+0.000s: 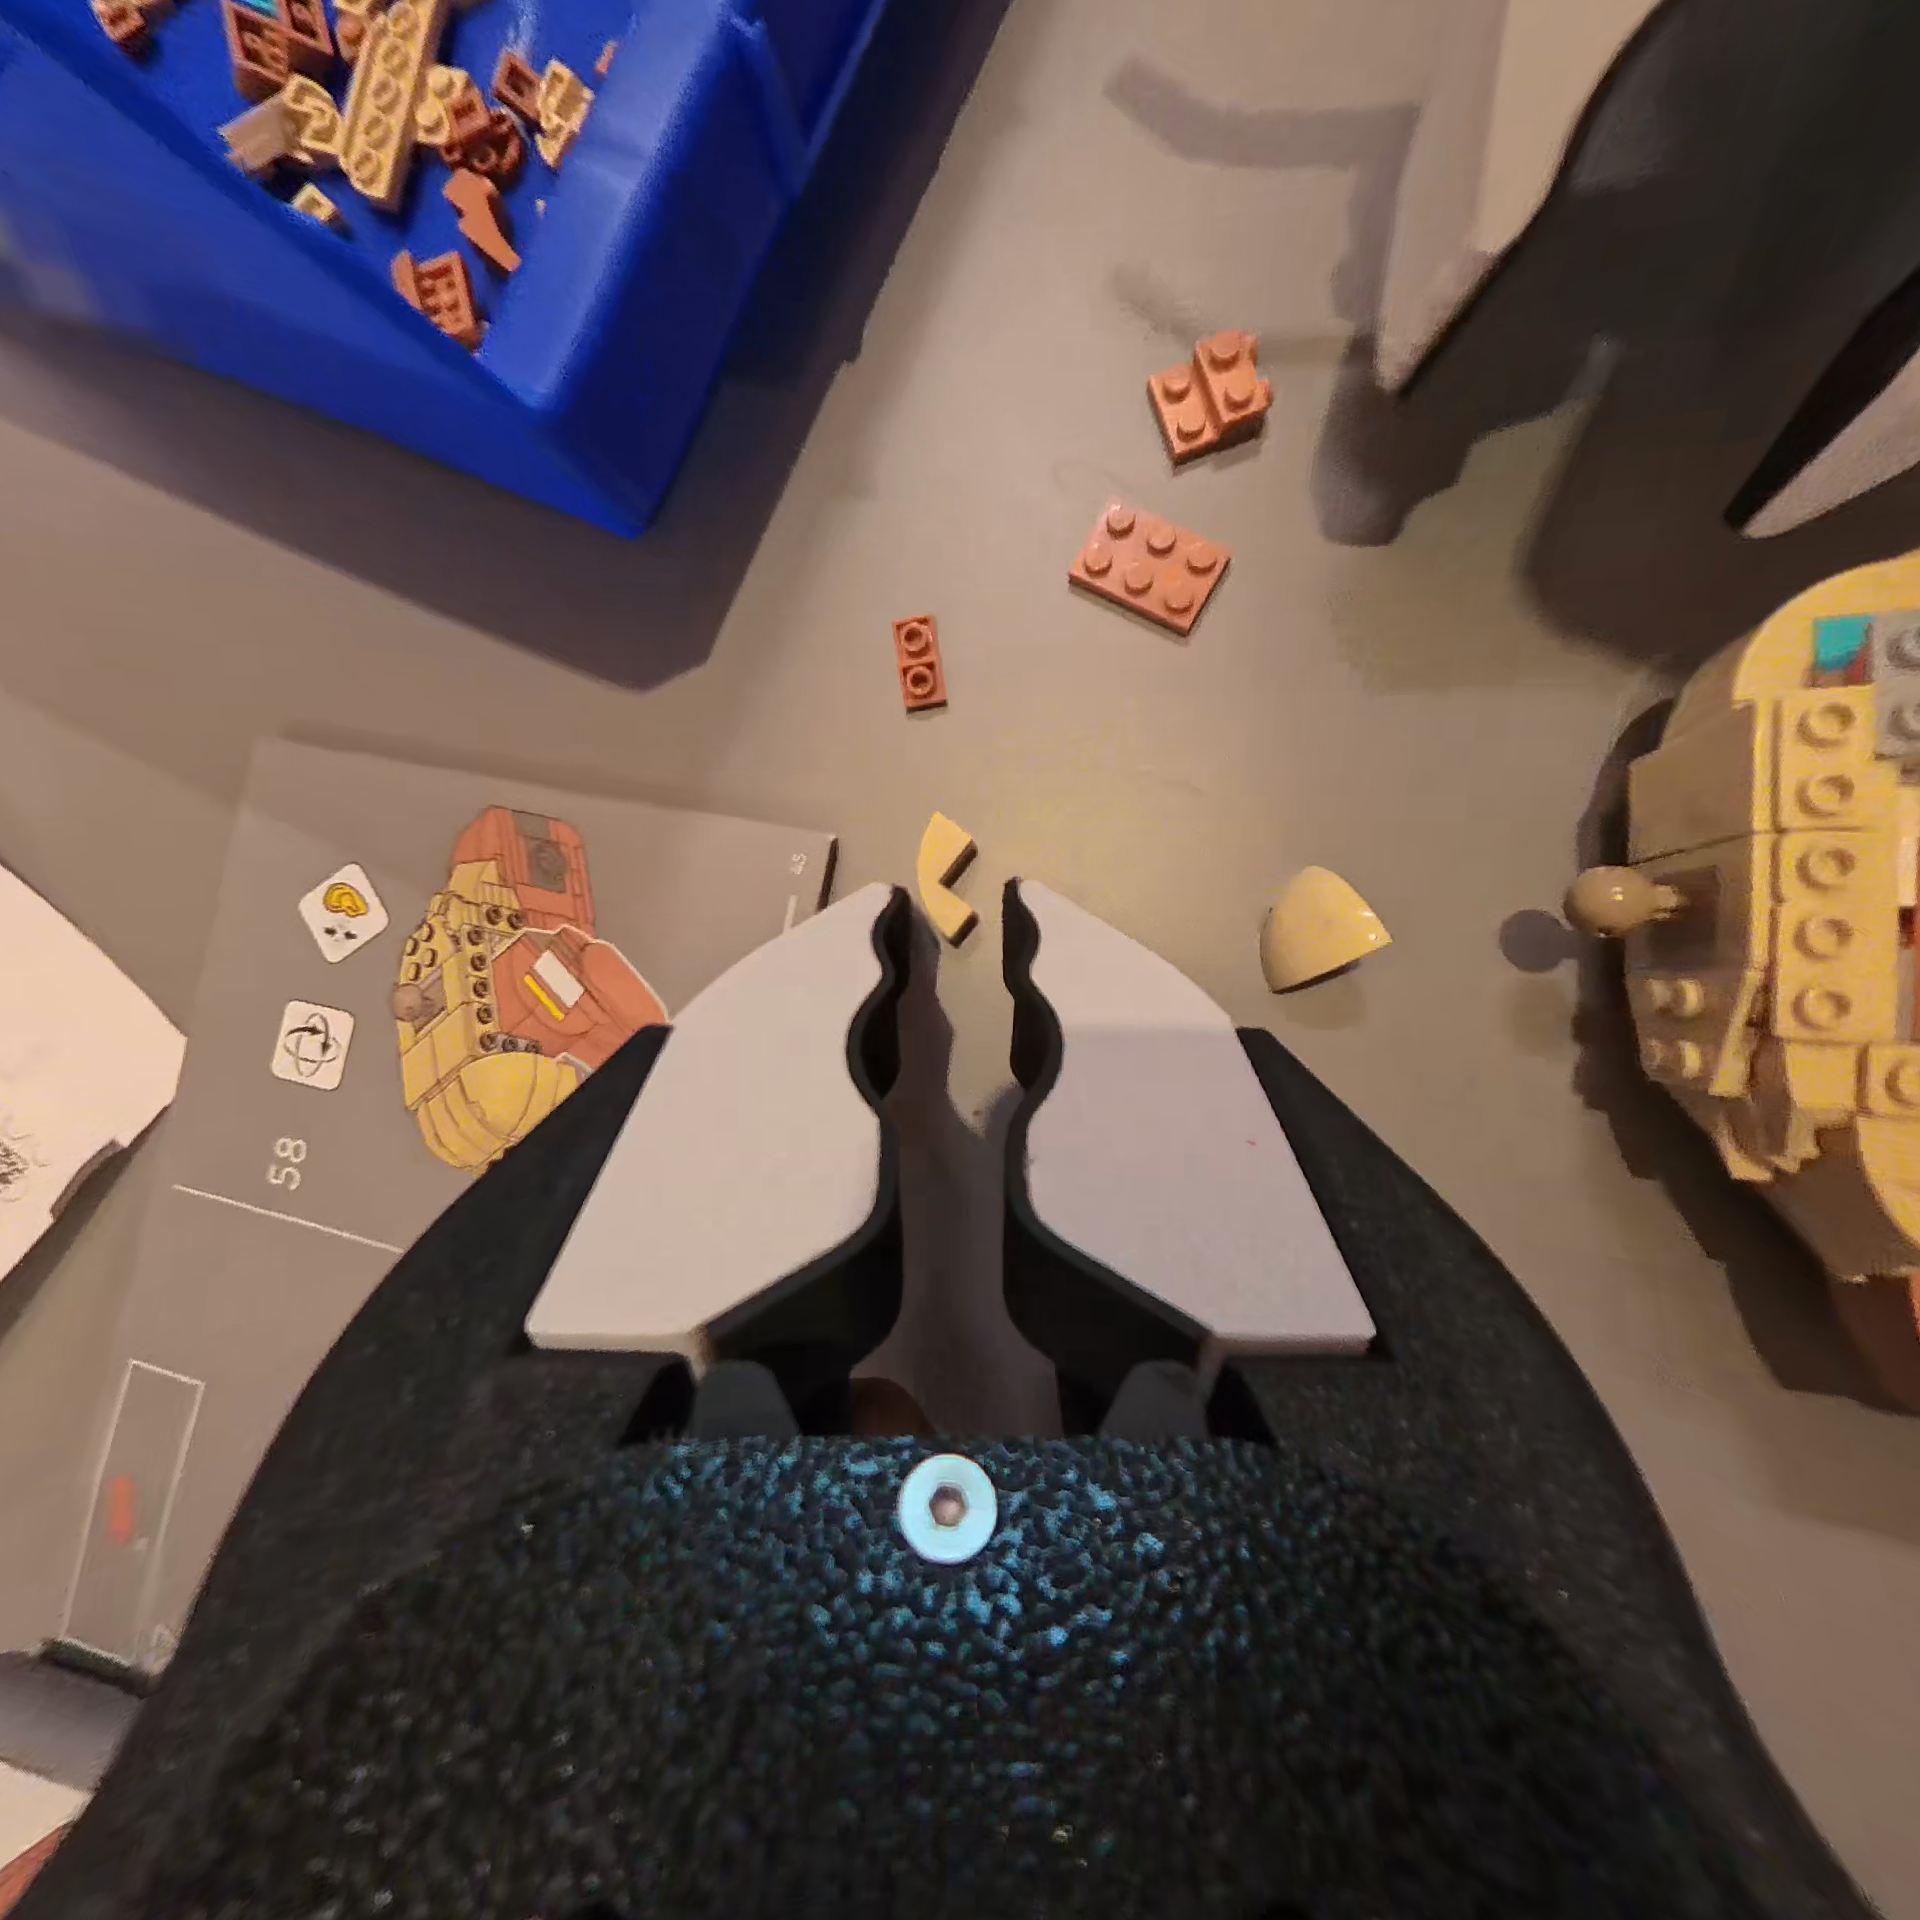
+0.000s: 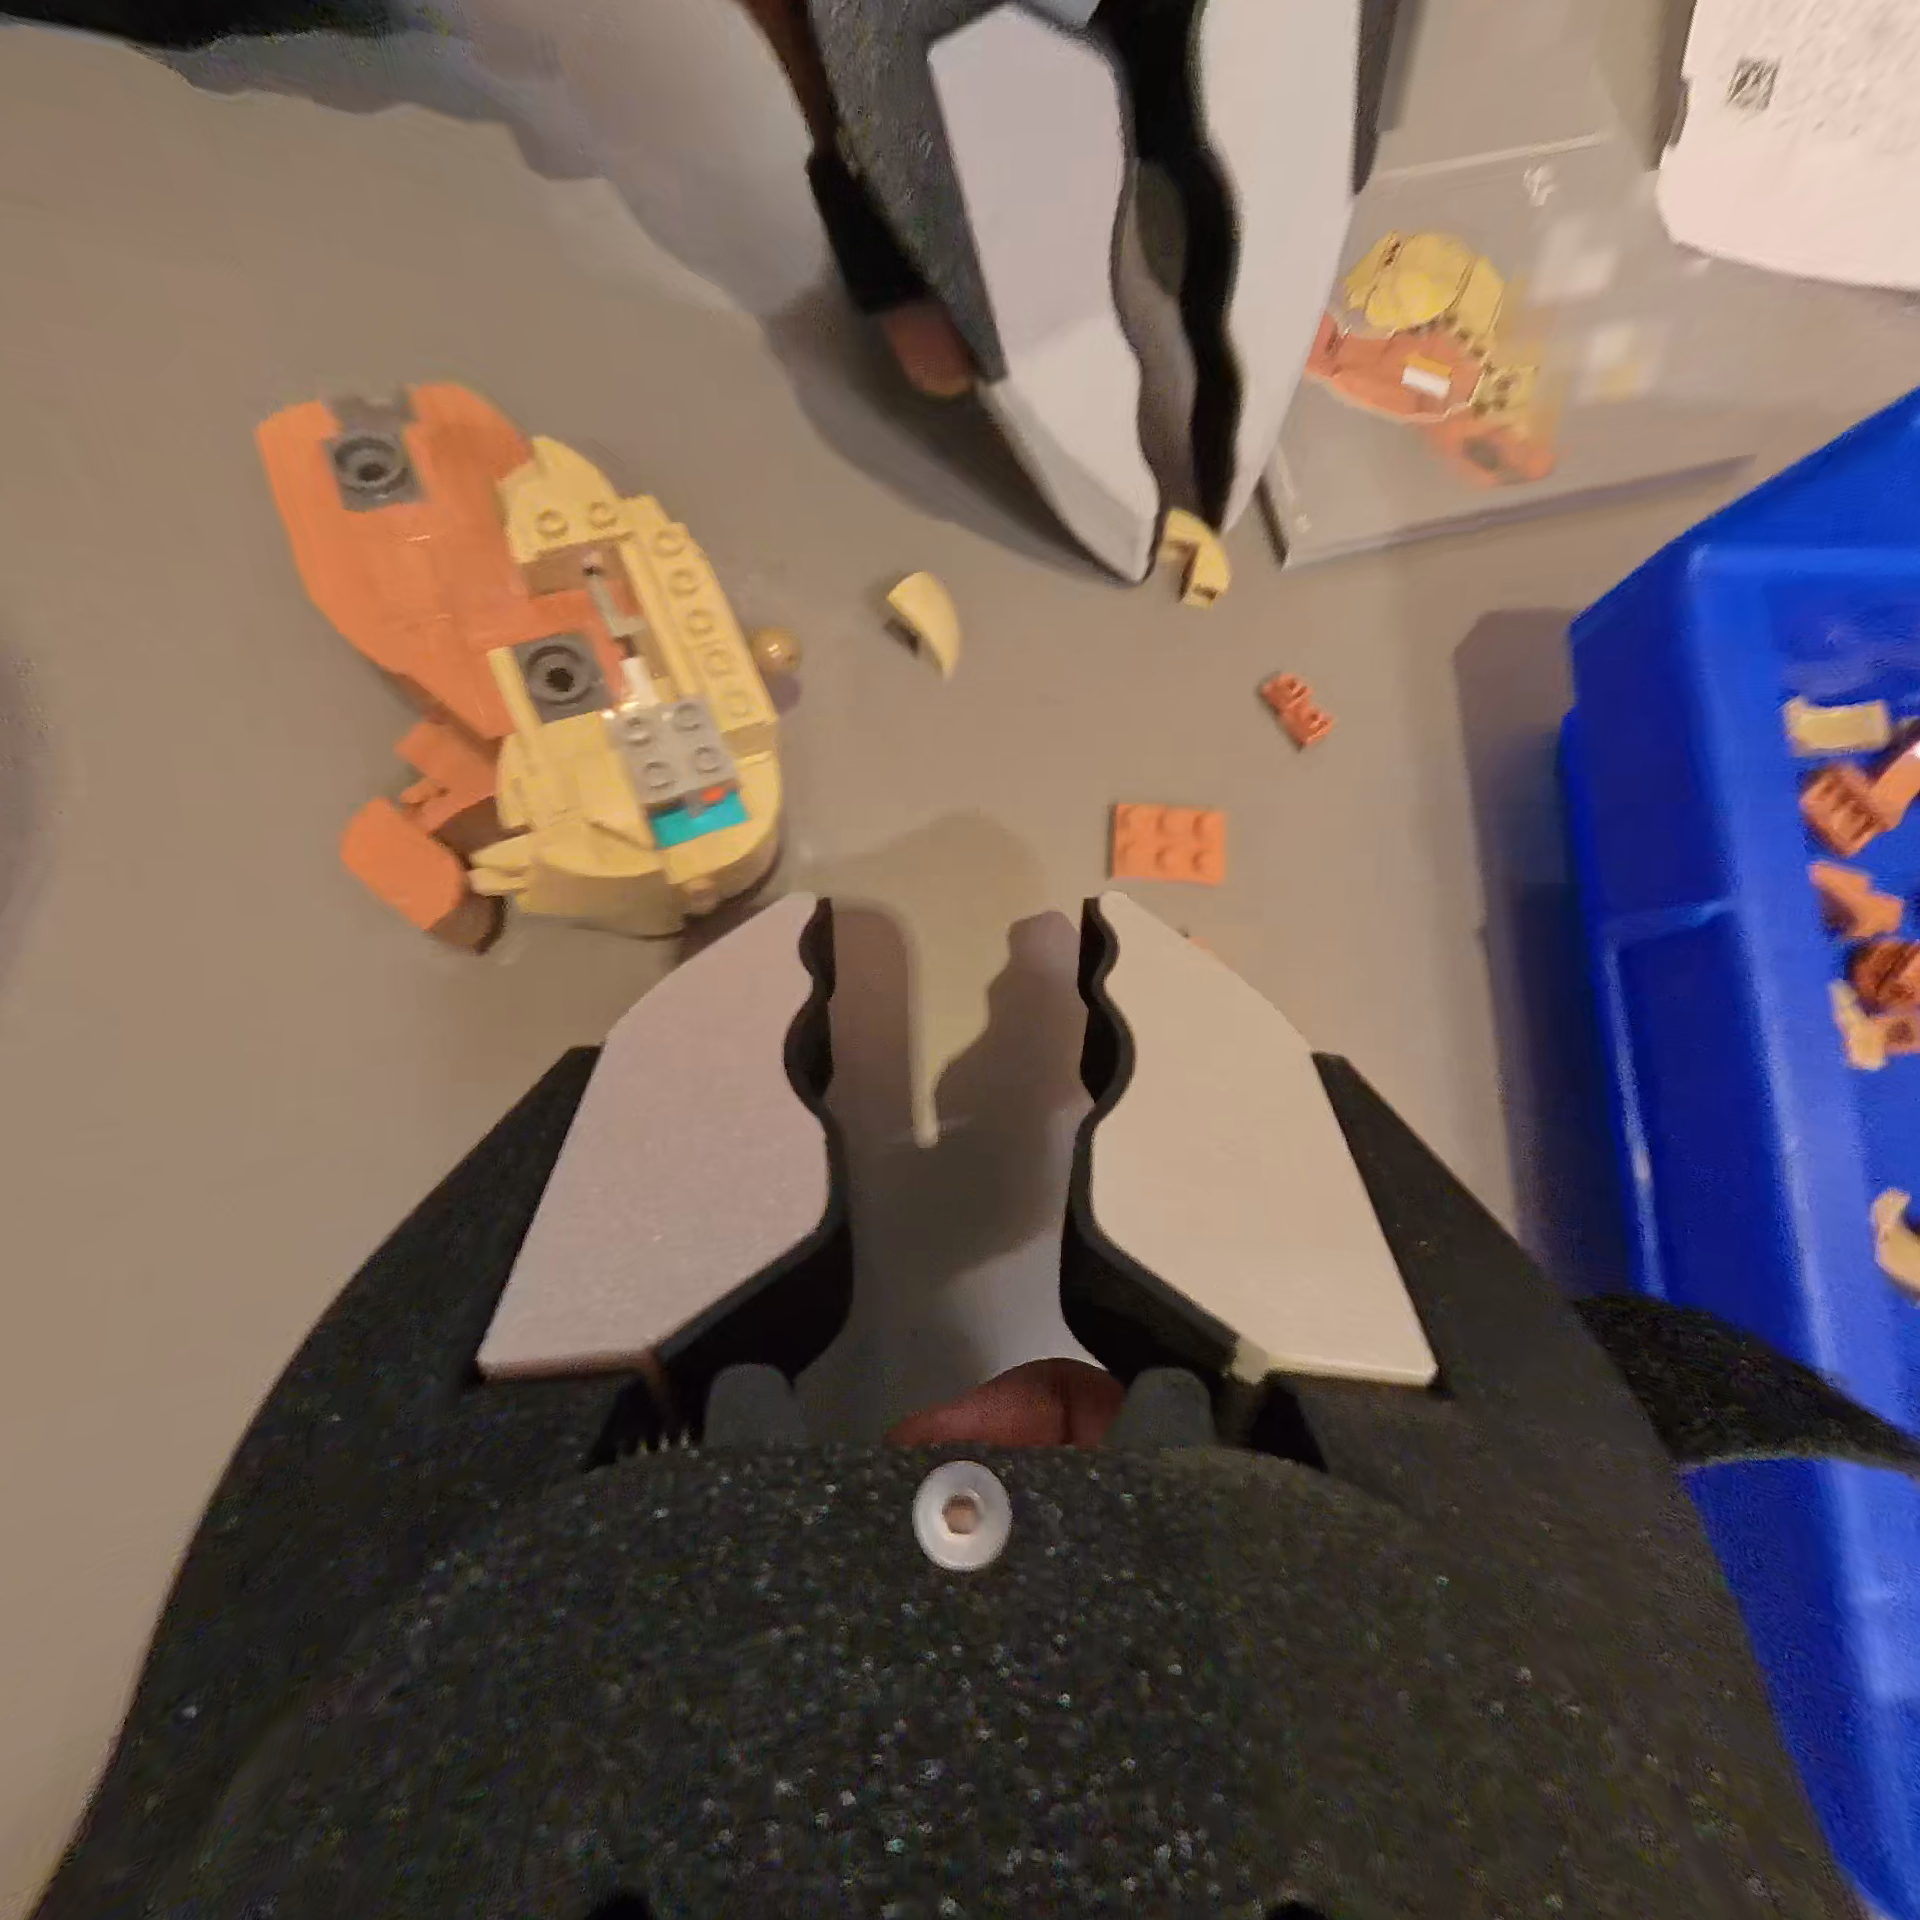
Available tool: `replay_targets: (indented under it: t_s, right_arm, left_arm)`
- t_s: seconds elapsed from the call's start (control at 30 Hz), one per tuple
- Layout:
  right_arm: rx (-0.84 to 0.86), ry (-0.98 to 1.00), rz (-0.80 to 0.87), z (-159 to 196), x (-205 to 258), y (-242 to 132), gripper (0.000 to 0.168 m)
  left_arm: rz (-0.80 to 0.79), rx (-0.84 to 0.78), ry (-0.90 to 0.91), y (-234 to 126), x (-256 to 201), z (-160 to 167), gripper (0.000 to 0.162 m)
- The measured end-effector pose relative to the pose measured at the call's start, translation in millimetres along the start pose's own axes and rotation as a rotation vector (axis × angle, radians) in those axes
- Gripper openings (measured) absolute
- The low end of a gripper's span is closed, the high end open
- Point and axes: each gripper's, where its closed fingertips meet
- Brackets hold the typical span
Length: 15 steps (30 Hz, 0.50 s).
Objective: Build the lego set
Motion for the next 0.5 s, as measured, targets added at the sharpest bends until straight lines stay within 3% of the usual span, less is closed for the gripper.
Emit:
replay_targets:
  t_s: [0.33, 0.5]
  right_arm:
    - [-0.154, -0.115, 0.157, -13, -28, 17, 0.044]
    - [-0.259, -0.118, 0.151, -22, -25, 6, 0.042]
  left_arm:
    - [-0.013, -0.091, -0.061, -3, -8, -1, 0.008]
    - [0.217, -0.396, -0.234, -31, -34, -42, 0.008]
Point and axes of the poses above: each gripper's, where its closed fingertips meet, y out along the fingers, z out of its underside, x = y × z across the jaws, and after that the axes turned 5 degrees about y, right-handed
